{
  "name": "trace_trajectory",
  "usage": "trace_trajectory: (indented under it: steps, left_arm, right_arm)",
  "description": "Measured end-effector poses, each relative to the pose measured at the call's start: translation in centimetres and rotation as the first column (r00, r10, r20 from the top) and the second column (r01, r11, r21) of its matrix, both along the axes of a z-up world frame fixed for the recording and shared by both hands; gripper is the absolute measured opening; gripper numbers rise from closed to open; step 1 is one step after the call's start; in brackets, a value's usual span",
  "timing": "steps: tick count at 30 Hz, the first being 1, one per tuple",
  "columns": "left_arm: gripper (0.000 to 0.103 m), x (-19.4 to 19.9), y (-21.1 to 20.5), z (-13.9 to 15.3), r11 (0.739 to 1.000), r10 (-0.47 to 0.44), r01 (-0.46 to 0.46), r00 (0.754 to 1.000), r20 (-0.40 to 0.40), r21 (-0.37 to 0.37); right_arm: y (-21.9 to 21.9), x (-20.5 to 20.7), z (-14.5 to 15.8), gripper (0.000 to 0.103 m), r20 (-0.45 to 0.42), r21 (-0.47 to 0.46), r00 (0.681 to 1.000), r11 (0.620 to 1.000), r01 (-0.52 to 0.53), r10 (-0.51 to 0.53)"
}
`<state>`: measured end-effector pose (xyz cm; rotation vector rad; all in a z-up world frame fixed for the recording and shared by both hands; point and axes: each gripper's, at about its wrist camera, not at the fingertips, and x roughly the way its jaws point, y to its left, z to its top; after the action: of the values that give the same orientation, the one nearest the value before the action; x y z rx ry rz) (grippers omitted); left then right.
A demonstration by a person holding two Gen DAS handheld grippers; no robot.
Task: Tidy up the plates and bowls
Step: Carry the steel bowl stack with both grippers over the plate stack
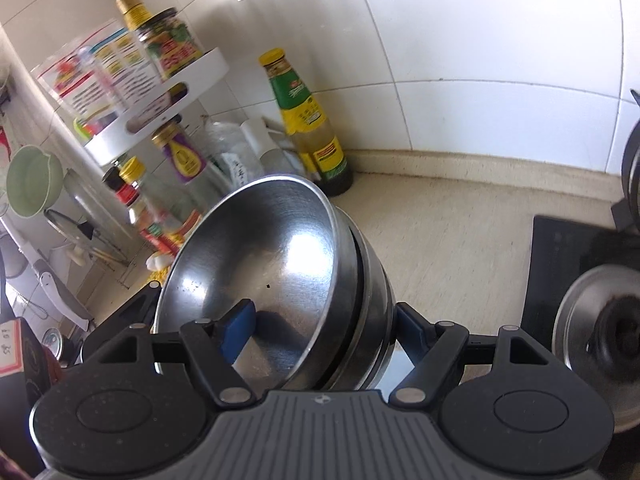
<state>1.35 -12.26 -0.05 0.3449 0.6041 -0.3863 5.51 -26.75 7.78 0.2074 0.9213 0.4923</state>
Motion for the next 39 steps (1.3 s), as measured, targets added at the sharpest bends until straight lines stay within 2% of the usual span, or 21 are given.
trace_trajectory:
  steps: [10,20,30,39]
  left_arm:
    - [0.101,-4.7,1.9,0.1,1.0,-0.022,0.022,1.0,-0.008,0.008]
    - [0.101,-8.6,2.4,-0.3,1.0,-0.028,0.028,0.999,-0.023,0.014]
    - [0.101,-10.2,1.8,-0.8,0.999,-0.04,0.042,0.997,-0.06,0.03]
    - [0.101,-10.1,0.2,-2.1,0.997,-0.068,0.072,0.993,-0.101,0.036]
  right_arm:
    - [1.4,-5.3,-0.1,0.079,0.002,-0.015,1.0,1.0,0.013,-0.013]
    - [1.9,-7.9,-0.8,0.079,-0.013,-0.024,1.0,1.0,0.01,-0.011]
    - [0.9,-9.2,-1.7,0.079,-0.031,-0.026,0.999,0.999,0.023,-0.024]
    - [-1.3,-9.3,-3.4,0.079,-0.08,-0.028,0.995,0.998,0.058,-0.061]
